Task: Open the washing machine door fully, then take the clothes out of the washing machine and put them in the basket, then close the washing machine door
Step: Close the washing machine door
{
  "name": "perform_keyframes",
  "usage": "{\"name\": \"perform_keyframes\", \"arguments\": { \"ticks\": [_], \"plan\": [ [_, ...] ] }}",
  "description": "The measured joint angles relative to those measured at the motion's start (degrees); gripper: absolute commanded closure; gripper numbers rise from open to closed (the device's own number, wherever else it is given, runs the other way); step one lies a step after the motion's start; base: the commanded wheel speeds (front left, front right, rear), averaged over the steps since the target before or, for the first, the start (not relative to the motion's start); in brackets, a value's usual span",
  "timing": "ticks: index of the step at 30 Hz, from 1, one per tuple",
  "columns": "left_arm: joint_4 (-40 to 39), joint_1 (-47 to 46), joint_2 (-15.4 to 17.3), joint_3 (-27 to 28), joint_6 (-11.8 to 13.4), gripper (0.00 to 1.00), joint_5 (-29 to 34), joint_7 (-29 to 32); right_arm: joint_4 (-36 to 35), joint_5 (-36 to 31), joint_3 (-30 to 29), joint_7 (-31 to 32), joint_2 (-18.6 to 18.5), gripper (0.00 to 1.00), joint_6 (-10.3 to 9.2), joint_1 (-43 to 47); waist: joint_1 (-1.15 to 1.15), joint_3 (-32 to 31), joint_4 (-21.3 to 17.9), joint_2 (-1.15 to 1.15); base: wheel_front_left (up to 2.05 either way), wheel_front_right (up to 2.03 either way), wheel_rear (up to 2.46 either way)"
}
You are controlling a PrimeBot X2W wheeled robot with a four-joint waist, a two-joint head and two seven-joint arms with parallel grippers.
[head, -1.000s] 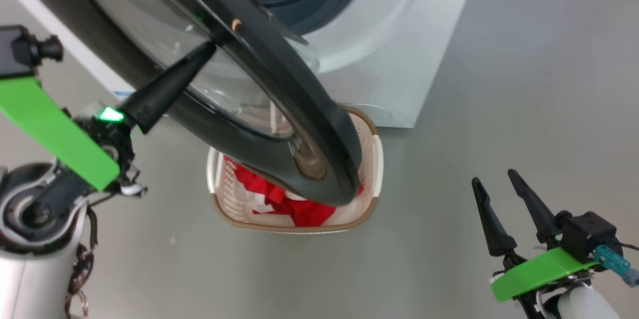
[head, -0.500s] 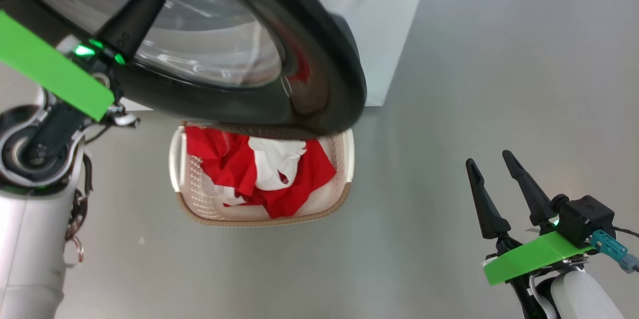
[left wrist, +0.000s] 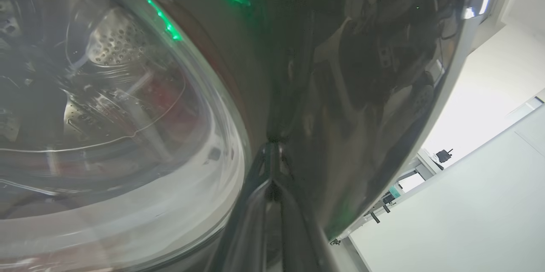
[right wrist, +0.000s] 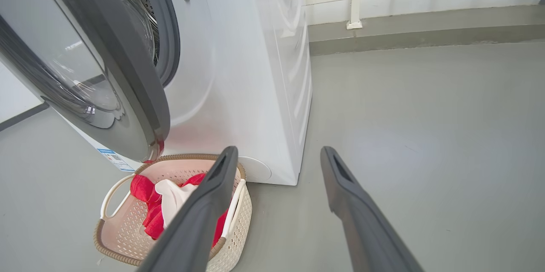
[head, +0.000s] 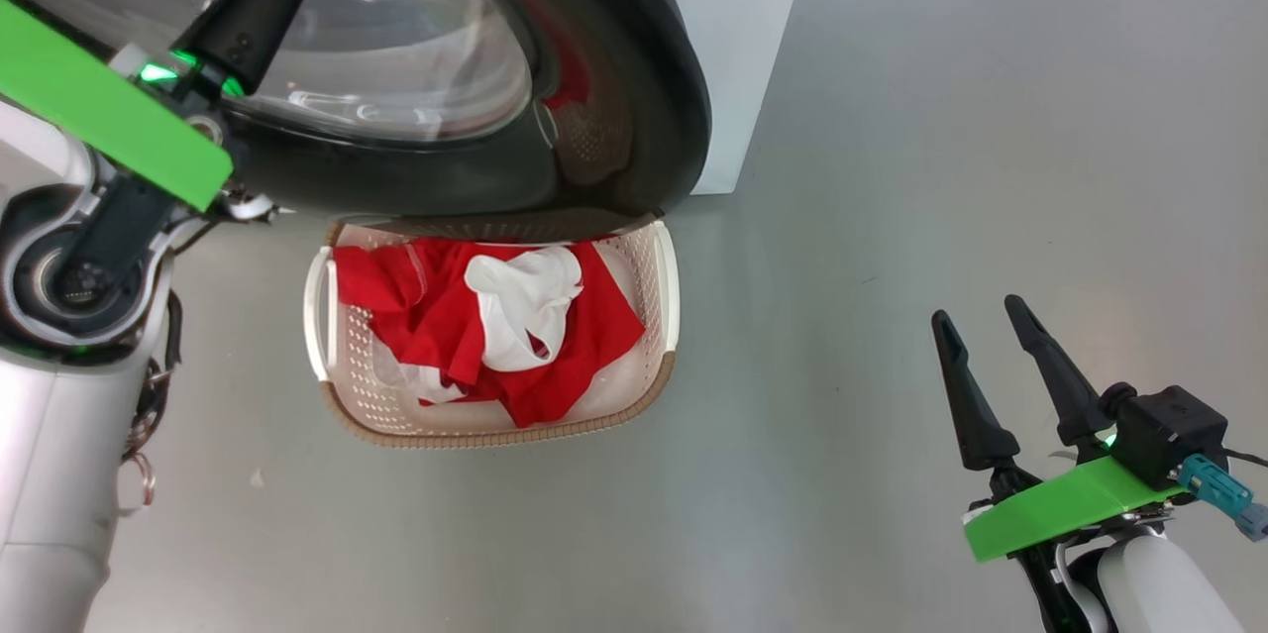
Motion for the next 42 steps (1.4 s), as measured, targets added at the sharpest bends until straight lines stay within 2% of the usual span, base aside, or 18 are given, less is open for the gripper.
{"name": "perform_keyframes", "arguments": {
  "ticks": [8,10,12,15,16,17,20,21,42],
  "plan": [
    [-0.87,3.13,1.93,-1.21,0.0,1.0,-2.68,-4.09,0.02,0.0,-0.24,0.0,-0.37,0.0,0.0,0.03,0.0,-1.36,1.17,0.0,0.0,0.0,0.0],
    [-1.37,5.13,2.3,-1.29,0.0,0.95,-3.12,-5.22,0.01,-0.01,-0.25,0.0,-0.46,0.0,0.0,0.04,0.0,-1.74,1.43,0.0,0.0,0.0,0.0],
    [-1.87,7.19,2.45,-1.37,0.0,0.76,-3.82,-6.49,0.01,-0.01,-0.29,0.0,-0.62,0.0,0.0,0.08,0.0,-2.17,1.69,0.0,0.0,0.0,0.0],
    [-2.59,10.34,2.86,-1.57,0.0,0.6,-4.32,-8.46,0.01,-0.01,-0.33,0.0,-1.0,0.0,0.0,0.33,0.0,-2.85,2.12,0.0,0.0,0.0,0.0],
    [-2.68,11.45,3.12,-1.65,0.0,0.51,-4.43,-9.07,0.01,-0.01,-0.35,0.0,-1.11,0.0,0.0,0.45,0.0,-3.1,2.27,0.0,0.0,0.0,0.0],
    [-2.79,12.5,3.34,-1.72,0.0,0.36,-4.64,-9.62,0.0,-0.01,-0.35,0.0,-1.22,0.0,0.0,0.57,0.0,-3.34,2.41,0.0,0.0,0.0,0.0],
    [-3.02,15.72,3.89,-2.43,0.0,0.04,-4.66,-11.47,0.0,-0.01,-0.38,0.0,-1.42,0.0,0.0,0.93,0.0,-4.15,2.78,0.0,0.0,0.0,0.0],
    [-3.13,16.89,3.9,-2.56,0.0,0.0,-4.68,-12.25,-0.01,-0.01,-0.38,0.0,-1.48,0.0,0.0,1.24,0.0,-4.44,2.88,0.0,0.0,0.0,0.0],
    [0.81,34.83,7.35,-7.53,-0.01,0.0,-3.46,-25.87,0.03,-0.01,-0.69,0.0,-2.11,0.0,0.0,5.59,0.0,-8.83,2.85,0.0,0.0,0.0,0.0]
  ]
}}
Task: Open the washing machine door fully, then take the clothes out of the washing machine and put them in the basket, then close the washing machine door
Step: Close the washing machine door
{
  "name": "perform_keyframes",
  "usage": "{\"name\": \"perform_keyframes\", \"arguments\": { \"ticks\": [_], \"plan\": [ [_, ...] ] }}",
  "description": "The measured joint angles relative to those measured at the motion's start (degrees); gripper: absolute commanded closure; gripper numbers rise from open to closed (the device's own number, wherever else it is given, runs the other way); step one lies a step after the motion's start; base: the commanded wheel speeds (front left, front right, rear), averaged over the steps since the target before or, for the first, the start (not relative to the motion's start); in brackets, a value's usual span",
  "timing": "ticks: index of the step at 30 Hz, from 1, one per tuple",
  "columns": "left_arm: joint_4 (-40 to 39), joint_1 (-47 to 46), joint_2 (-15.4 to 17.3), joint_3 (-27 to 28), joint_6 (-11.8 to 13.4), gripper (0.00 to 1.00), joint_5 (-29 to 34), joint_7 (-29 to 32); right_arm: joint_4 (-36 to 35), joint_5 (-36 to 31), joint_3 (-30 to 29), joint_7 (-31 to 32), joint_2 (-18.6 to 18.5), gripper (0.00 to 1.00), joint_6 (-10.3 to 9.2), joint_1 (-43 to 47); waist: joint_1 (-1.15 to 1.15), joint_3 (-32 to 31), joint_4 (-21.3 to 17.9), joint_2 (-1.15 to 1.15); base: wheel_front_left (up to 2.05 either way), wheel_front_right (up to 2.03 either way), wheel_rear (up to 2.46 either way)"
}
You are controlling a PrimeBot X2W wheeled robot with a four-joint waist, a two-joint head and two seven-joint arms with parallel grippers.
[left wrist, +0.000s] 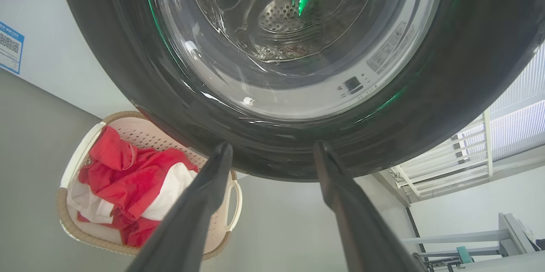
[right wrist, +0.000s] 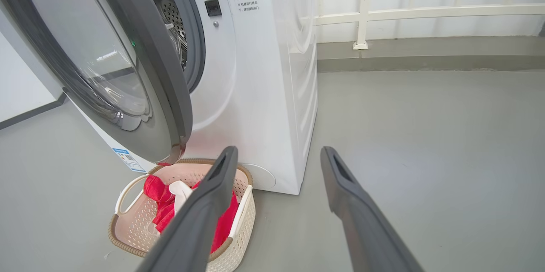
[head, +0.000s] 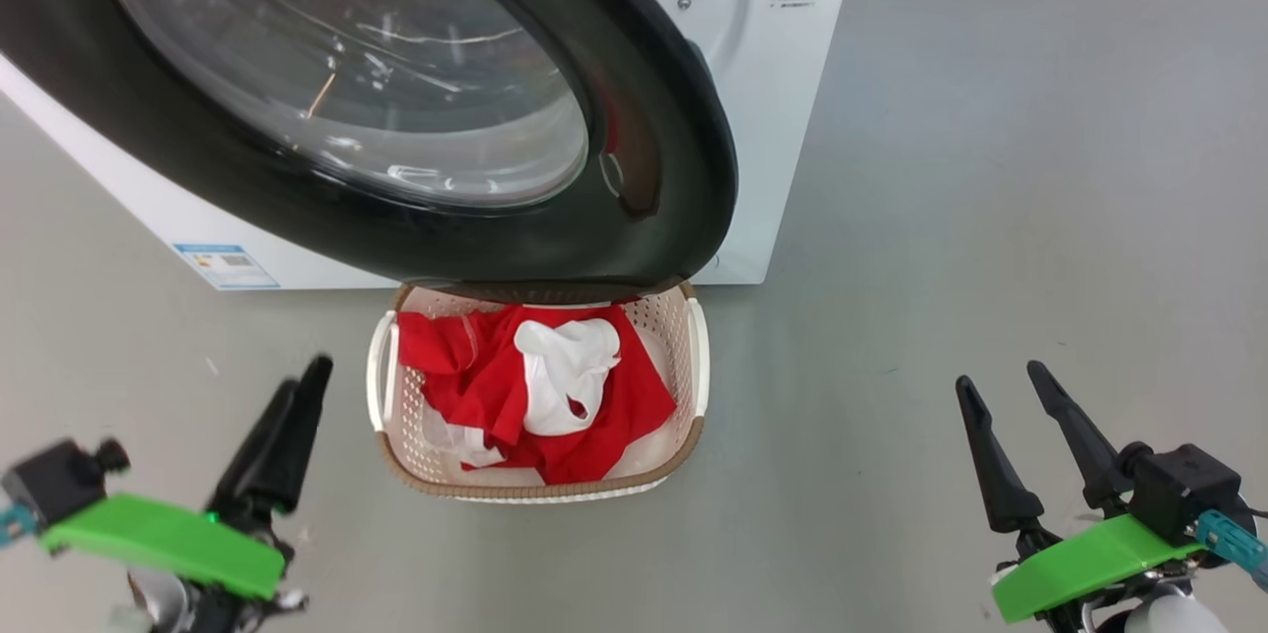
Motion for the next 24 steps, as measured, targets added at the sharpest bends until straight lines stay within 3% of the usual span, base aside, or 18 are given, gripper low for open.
{"name": "perform_keyframes", "arguments": {
  "ticks": [16,22,24],
  "plan": [
    [7.35,4.67,0.18,-2.89,-0.01,0.0,7.37,-4.5,0.12,0.0,-1.02,0.0,-0.05,0.0,0.0,2.93,0.0,-2.22,-2.73,0.0,0.0,0.0,0.0],
    [8.62,6.56,-2.87,3.43,-0.01,0.0,14.26,-4.5,0.09,0.0,-1.33,0.0,-0.04,0.0,0.0,3.06,0.0,-2.65,-4.03,0.0,0.0,0.0,0.0],
    [9.0,7.91,-4.86,7.45,-0.01,0.0,19.53,-4.52,0.09,0.0,-1.41,0.0,-0.03,0.0,0.0,3.07,0.0,-2.8,-4.7,0.0,0.0,0.0,0.0]
  ]
}}
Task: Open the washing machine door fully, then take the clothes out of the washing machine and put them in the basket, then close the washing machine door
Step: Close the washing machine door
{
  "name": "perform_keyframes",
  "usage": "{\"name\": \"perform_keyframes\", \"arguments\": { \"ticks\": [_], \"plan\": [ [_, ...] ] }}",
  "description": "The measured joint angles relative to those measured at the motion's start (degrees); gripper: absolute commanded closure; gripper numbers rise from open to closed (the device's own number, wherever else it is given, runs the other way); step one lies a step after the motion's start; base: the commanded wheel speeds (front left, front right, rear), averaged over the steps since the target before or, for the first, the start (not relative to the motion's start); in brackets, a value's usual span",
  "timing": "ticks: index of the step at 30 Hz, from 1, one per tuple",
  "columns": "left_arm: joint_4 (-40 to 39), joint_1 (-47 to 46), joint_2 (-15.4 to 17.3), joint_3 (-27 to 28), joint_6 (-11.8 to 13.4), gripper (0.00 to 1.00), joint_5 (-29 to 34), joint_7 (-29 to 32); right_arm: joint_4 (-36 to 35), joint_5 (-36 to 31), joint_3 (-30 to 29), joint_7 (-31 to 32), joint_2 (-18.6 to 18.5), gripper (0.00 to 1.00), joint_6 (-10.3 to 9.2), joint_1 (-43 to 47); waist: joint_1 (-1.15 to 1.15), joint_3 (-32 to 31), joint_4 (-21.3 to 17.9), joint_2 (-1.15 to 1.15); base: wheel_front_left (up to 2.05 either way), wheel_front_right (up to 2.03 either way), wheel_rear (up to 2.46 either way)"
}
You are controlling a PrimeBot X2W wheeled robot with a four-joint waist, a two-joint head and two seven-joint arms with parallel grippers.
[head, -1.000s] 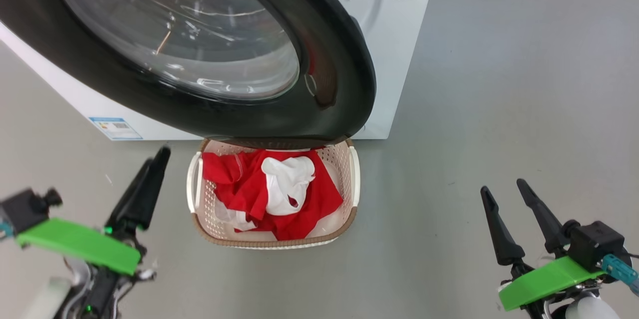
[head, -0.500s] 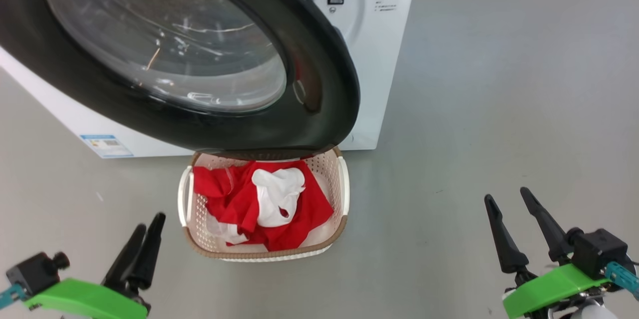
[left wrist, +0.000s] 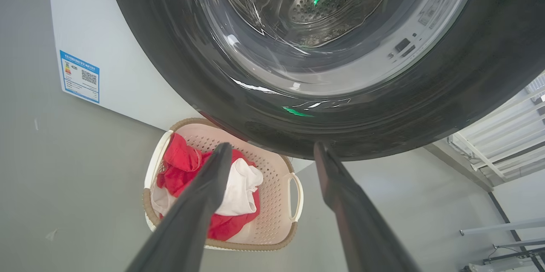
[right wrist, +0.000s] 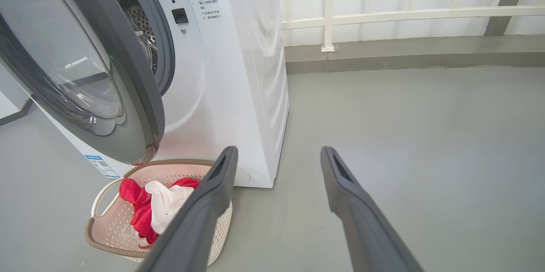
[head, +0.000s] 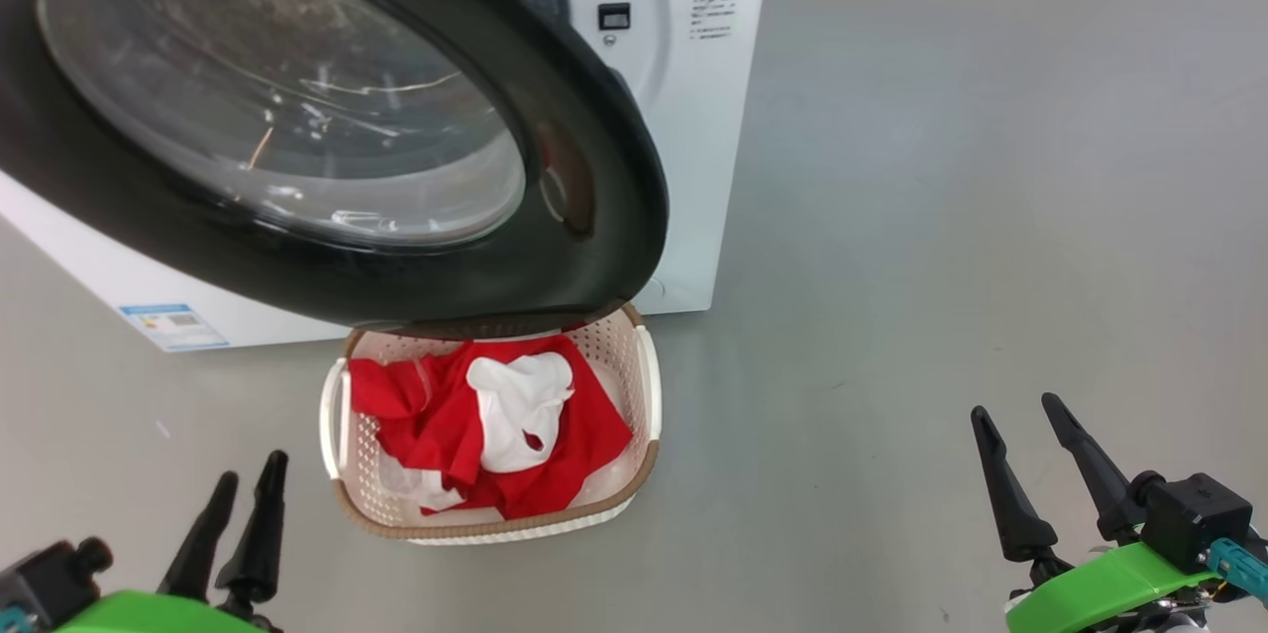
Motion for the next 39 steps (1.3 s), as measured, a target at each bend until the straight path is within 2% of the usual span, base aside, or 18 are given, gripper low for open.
{"name": "perform_keyframes", "arguments": {
  "ticks": [12,18,27,39],
  "plan": [
    [-1.64,6.38,-8.11,12.96,-0.05,0.0,24.21,0.01,-0.03,0.0,-0.46,0.0,0.15,0.0,0.0,0.69,0.0,-1.34,-1.69,0.0,0.0,0.0,0.0],
    [-4.65,7.98,-12.22,17.3,-0.05,0.0,32.75,0.0,-0.07,0.0,-0.81,0.0,0.2,0.0,0.0,1.24,0.0,-1.82,-1.38,0.0,0.0,0.0,0.0],
    [-9.33,10.56,-15.79,20.51,-0.07,0.0,40.89,0.0,-0.19,0.0,-1.74,0.0,0.2,0.0,0.0,2.33,0.0,-3.05,-0.95,0.0,0.0,0.0,0.0],
    [-10.2,12.04,-17.28,19.92,-0.05,0.0,43.4,0.0,-0.22,-0.05,-1.96,0.0,0.6,0.0,0.0,2.56,0.0,-3.38,-0.82,0.0,0.0,0.0,0.0]
  ]
}}
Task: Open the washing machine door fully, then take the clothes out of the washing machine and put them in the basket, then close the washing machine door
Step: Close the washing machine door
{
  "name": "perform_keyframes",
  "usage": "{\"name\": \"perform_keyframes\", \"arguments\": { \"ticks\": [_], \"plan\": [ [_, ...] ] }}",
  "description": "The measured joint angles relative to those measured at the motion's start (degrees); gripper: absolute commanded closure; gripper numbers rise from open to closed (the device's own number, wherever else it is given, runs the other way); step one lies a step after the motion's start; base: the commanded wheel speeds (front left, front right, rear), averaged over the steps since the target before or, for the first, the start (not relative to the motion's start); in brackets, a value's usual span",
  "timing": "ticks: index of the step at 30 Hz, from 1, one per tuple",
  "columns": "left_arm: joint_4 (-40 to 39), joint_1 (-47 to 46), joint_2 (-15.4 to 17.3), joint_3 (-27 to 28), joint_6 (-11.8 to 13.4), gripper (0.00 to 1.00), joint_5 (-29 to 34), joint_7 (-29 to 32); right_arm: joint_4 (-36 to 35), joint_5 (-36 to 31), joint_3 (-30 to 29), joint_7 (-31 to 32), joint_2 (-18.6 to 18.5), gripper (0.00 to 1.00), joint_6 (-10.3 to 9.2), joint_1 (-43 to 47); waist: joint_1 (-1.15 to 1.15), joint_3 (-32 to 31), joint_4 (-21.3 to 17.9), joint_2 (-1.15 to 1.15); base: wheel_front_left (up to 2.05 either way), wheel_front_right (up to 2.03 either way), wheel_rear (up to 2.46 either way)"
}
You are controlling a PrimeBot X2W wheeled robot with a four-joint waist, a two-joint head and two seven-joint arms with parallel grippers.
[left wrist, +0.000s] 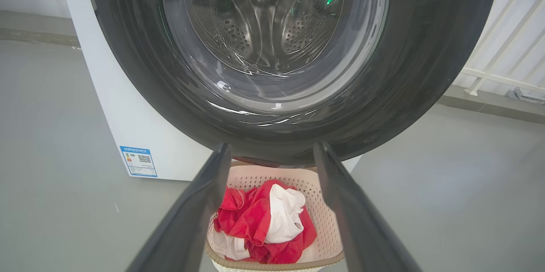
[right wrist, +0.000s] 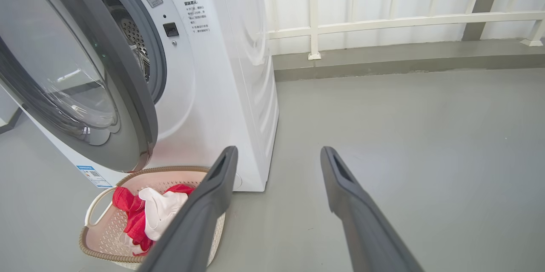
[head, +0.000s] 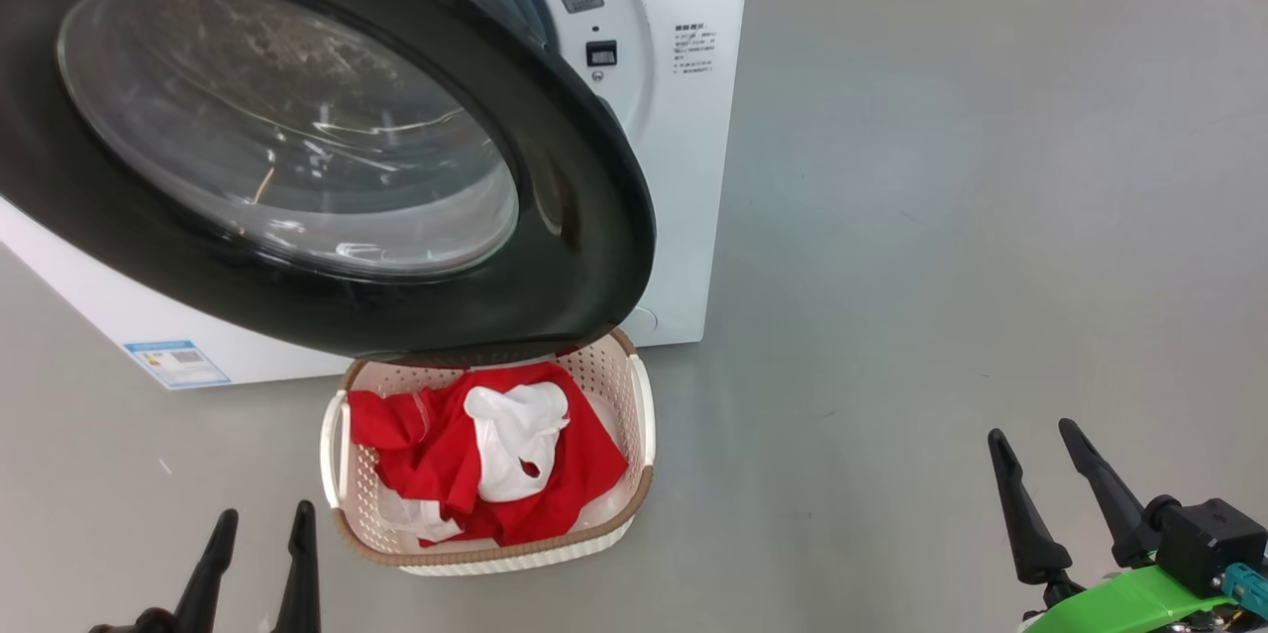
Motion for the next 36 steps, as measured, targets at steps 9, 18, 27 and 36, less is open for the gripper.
{"name": "perform_keyframes", "arguments": {
  "ticks": [9,18,27,36],
  "plan": [
    [-0.32,0.54,-0.02,-0.01,-0.01,0.0,0.43,0.0,-0.01,-0.01,0.01,0.0,-0.02,0.0,0.0,0.01,0.0,-0.43,0.01,0.0,0.0,0.0,0.0],
    [-0.54,0.83,-0.44,-0.89,-0.01,0.0,0.43,0.0,-0.88,0.05,0.93,0.0,-0.07,1.0,0.0,0.03,0.0,-0.42,1.53,0.0,0.0,0.0,0.0],
    [-1.37,0.92,-1.69,-1.99,0.0,0.0,0.91,0.0,-1.53,0.26,4.95,0.0,-0.8,1.0,0.0,-0.52,0.0,-0.66,5.58,0.0,0.0,0.0,0.0],
    [-2.01,1.08,-2.57,-3.63,0.0,0.0,1.02,0.0,-1.96,1.71,8.8,0.0,-1.78,1.0,0.0,-5.48,0.0,-0.71,10.31,0.0,0.0,0.0,0.0]
  ]
}}
